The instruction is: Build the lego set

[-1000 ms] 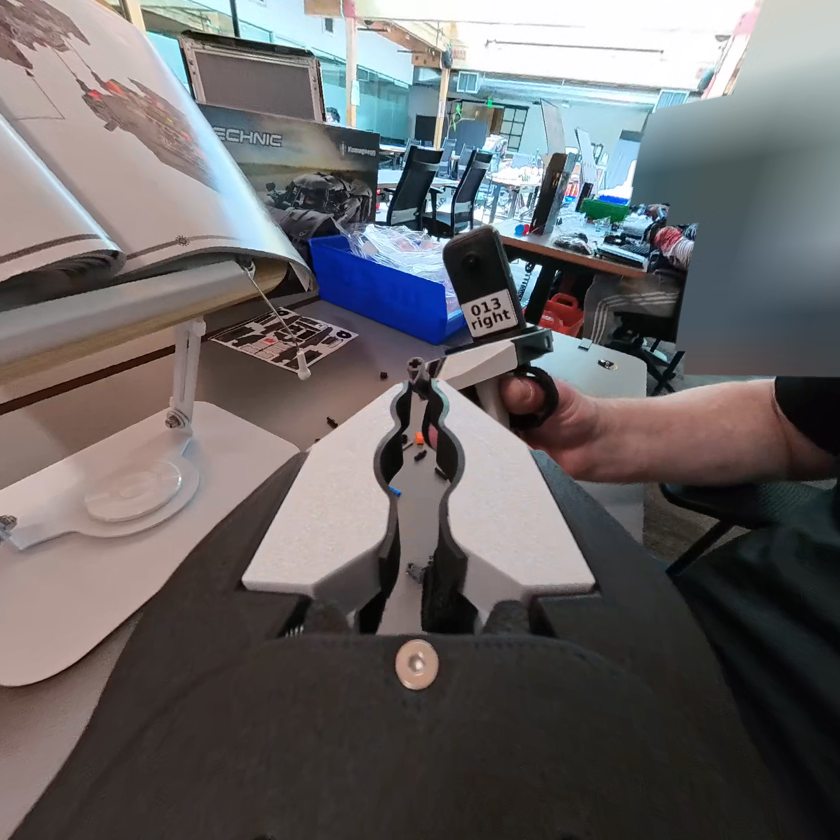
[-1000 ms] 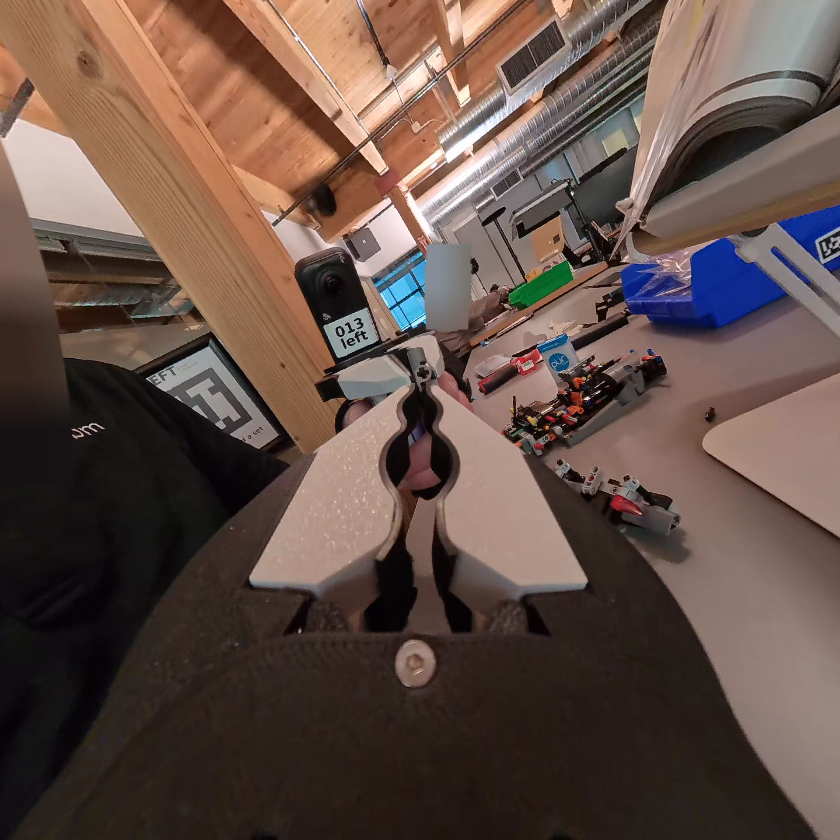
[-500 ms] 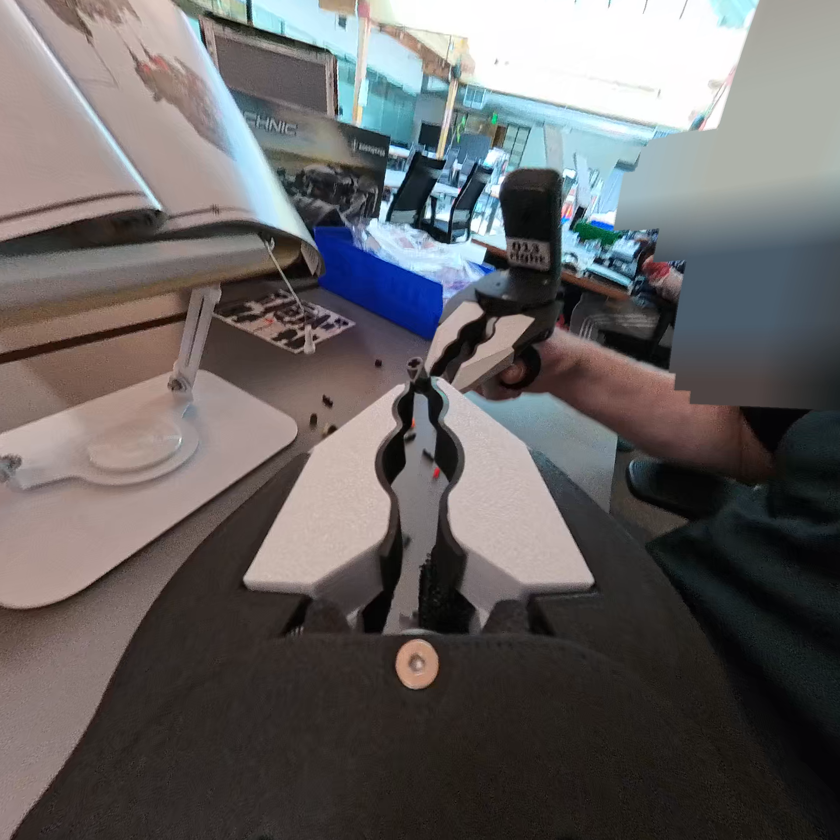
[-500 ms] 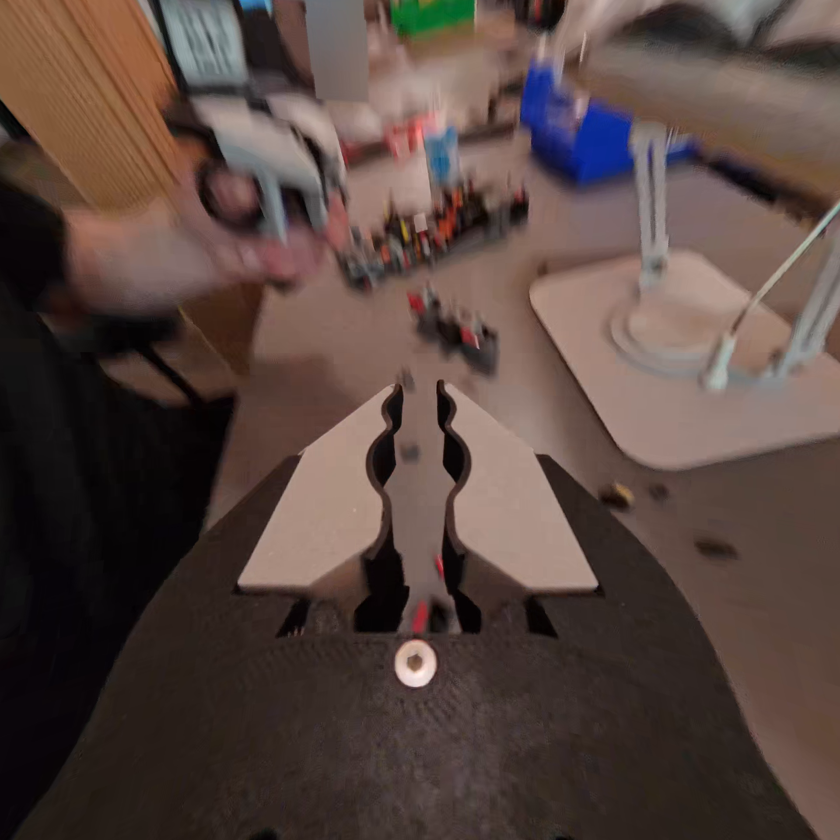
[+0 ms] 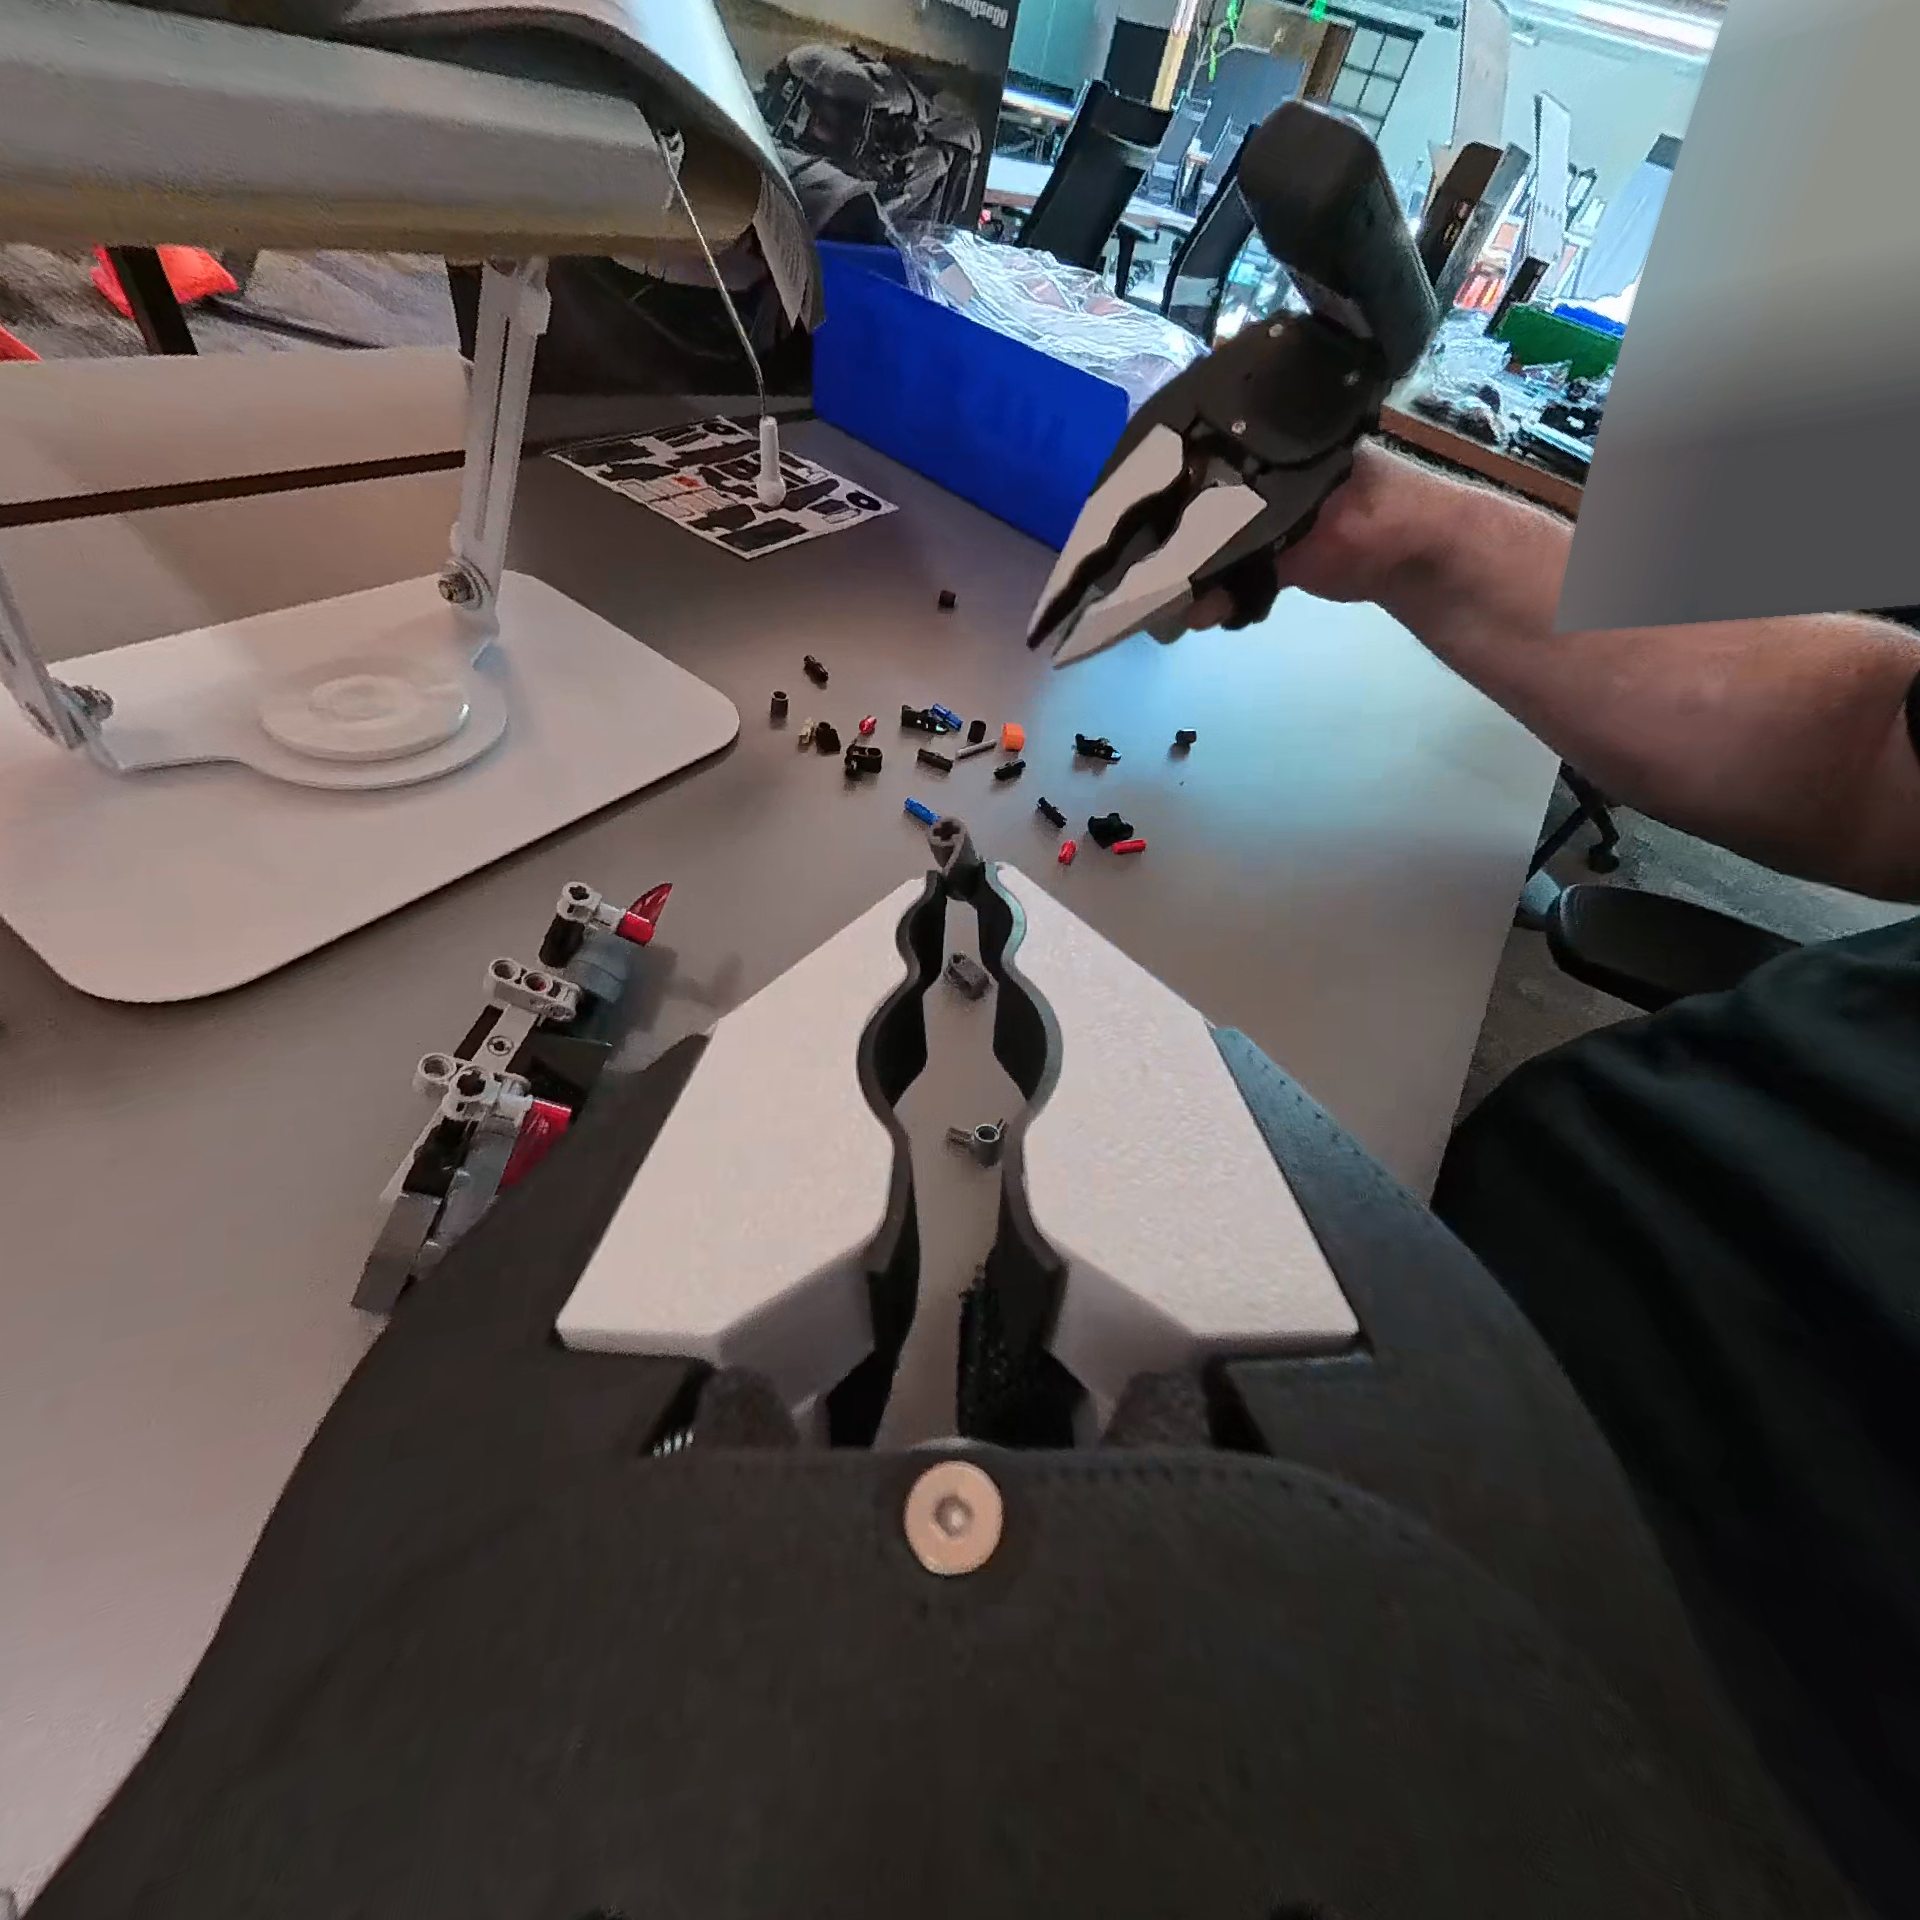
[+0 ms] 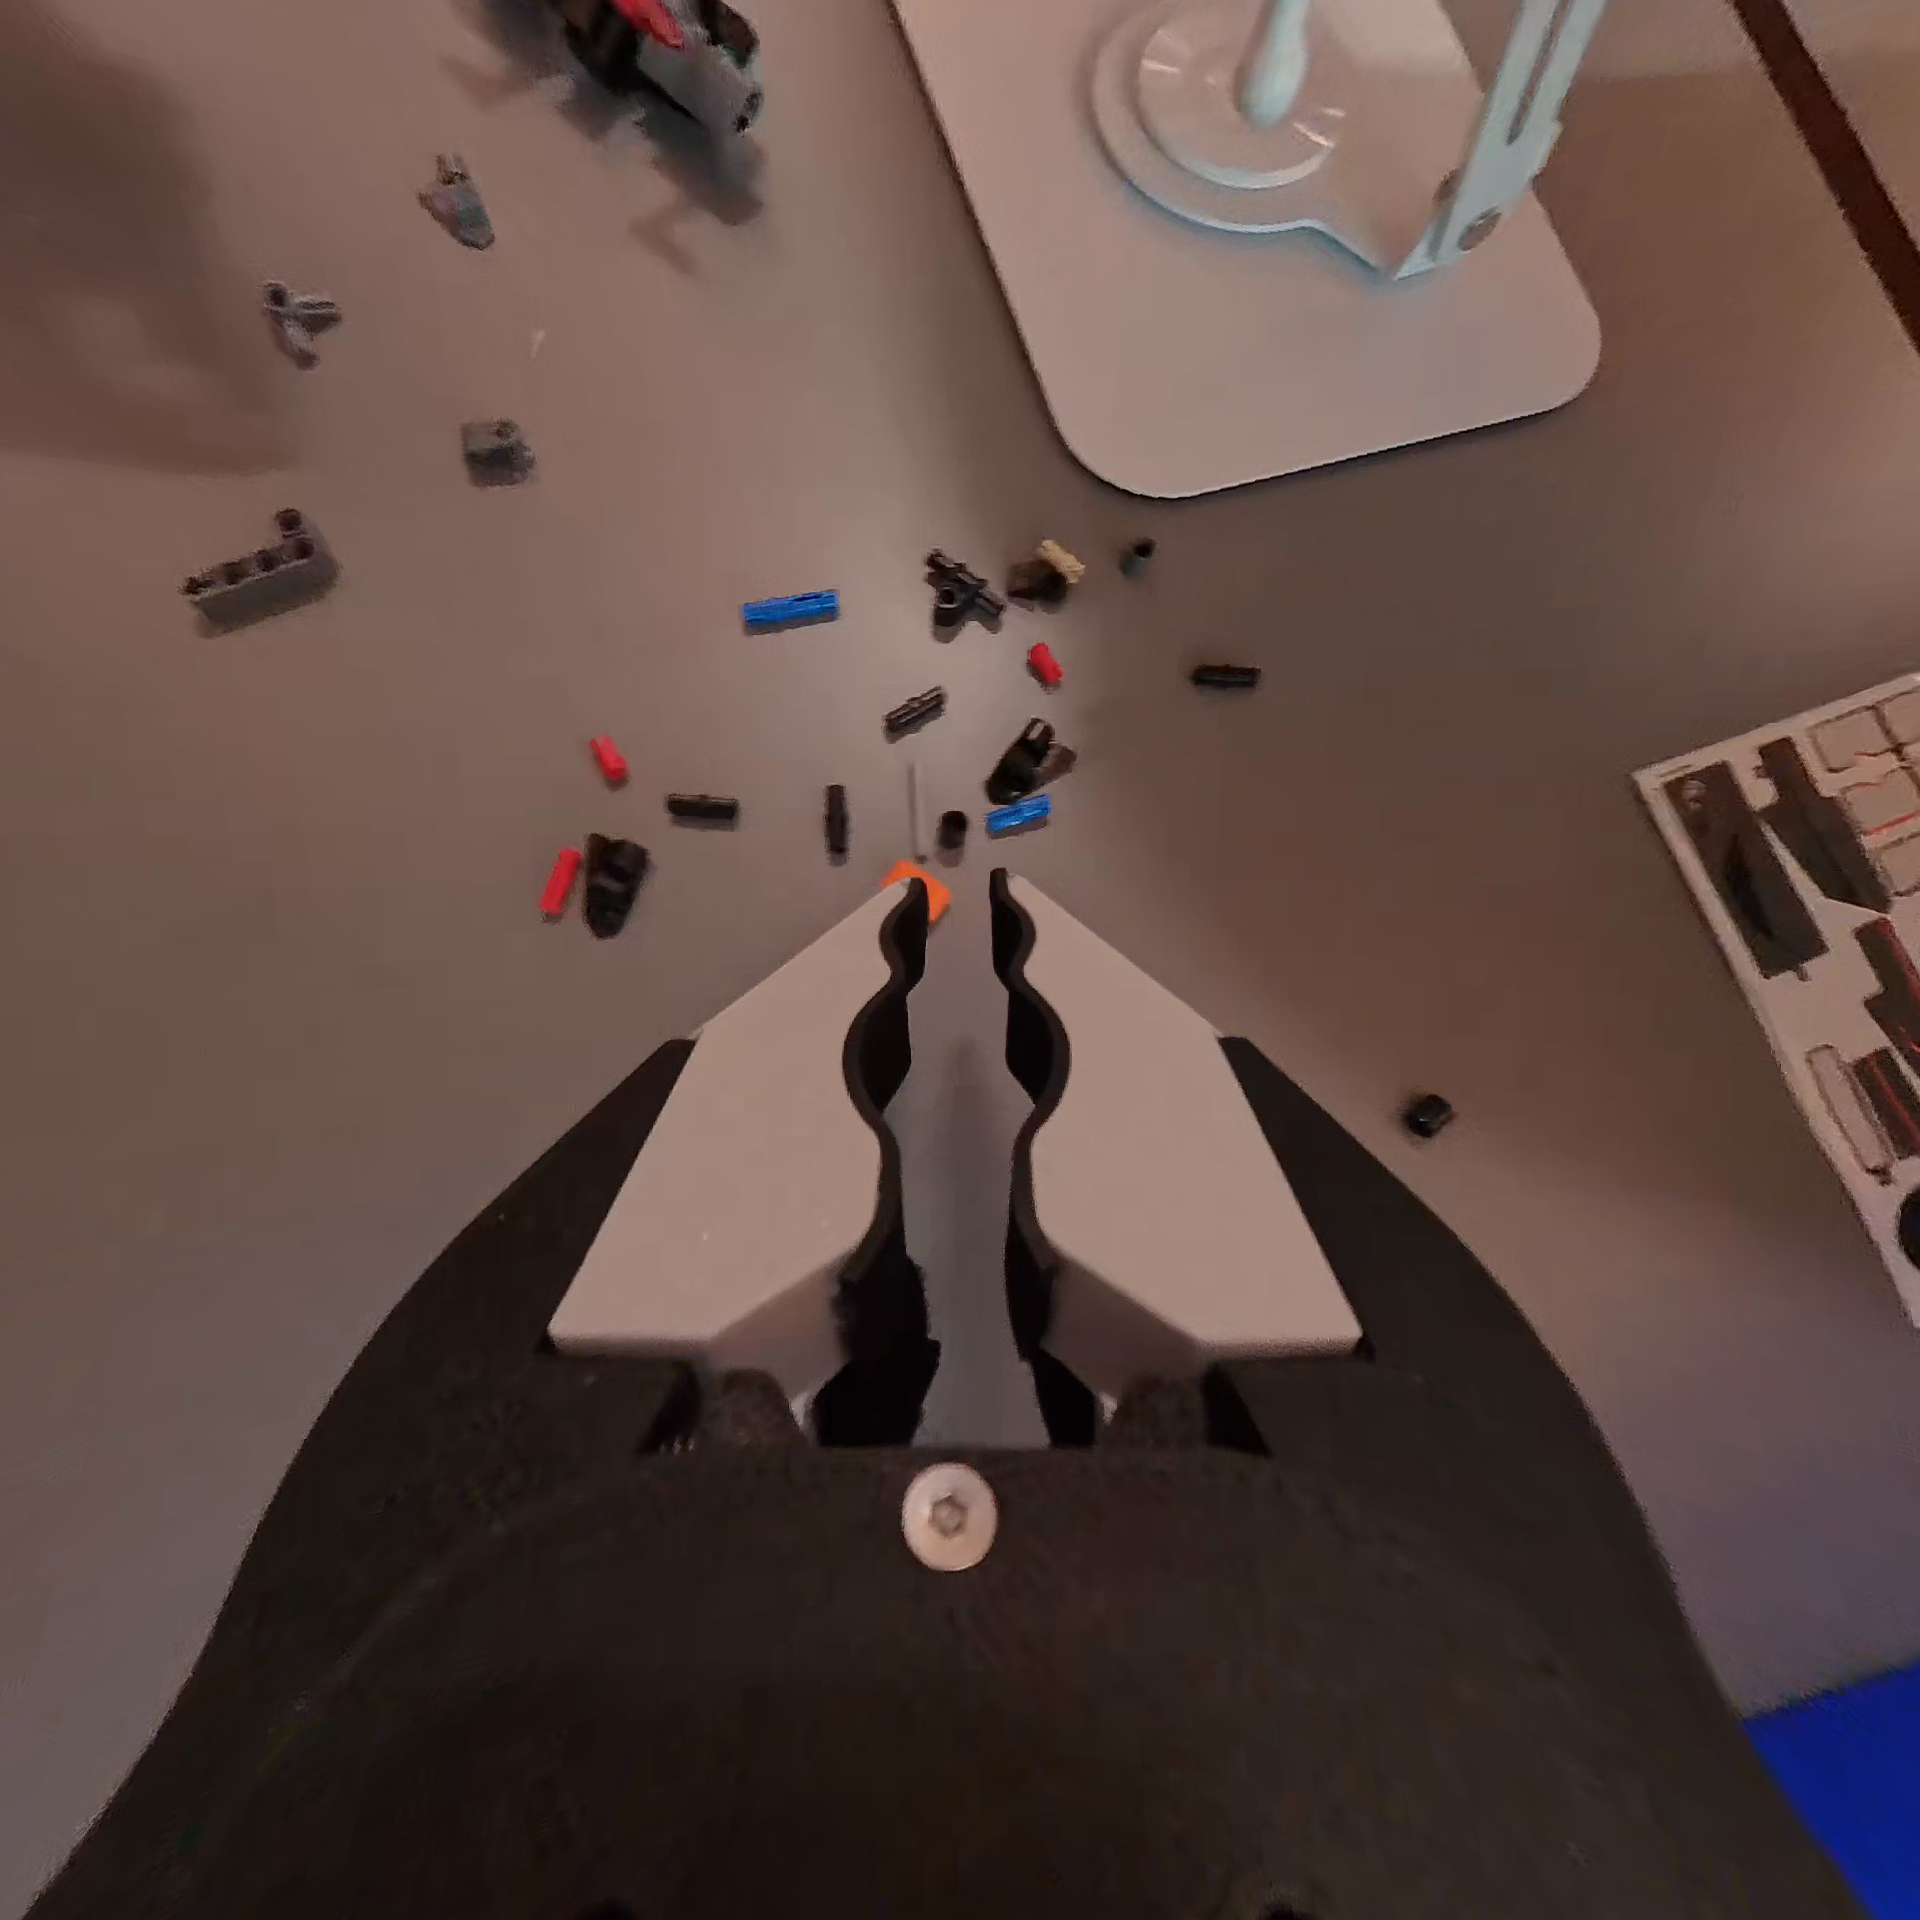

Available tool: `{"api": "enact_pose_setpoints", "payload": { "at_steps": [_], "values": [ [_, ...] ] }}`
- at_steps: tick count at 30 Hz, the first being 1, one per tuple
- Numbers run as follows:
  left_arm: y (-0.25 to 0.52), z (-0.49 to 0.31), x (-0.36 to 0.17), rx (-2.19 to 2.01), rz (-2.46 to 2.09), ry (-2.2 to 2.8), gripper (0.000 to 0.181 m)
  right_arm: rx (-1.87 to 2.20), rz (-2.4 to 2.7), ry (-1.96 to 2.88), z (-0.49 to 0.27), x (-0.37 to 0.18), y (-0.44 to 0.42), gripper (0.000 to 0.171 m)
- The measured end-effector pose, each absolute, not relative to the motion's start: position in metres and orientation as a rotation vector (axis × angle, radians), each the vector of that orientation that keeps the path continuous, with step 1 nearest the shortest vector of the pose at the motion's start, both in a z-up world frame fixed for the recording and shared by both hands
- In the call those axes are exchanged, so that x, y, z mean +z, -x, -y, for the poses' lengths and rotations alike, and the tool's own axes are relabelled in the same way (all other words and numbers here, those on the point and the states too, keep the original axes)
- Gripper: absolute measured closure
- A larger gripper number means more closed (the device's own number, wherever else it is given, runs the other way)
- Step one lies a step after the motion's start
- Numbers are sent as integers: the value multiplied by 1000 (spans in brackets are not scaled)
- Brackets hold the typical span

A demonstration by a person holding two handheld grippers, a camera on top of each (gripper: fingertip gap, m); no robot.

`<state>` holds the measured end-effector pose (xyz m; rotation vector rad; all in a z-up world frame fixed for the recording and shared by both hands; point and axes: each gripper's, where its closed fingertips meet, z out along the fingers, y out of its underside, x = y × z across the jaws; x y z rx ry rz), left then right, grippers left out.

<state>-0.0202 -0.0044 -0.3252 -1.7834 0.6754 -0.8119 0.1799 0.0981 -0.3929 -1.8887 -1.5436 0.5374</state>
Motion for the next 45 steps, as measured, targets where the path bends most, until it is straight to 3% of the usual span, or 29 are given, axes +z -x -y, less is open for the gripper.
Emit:
{"api": "enact_pose_setpoints", "payload": {
  "at_steps": [18,45],
  "values": [
    [17,0,-338,-780,-705,1824,177,417,2104,1587,-124,-430,-158,157],
    [6,-2,-348,-800,-737,1843,177,556,2014,1627,-100,-418,-148,170]
  ]
}}
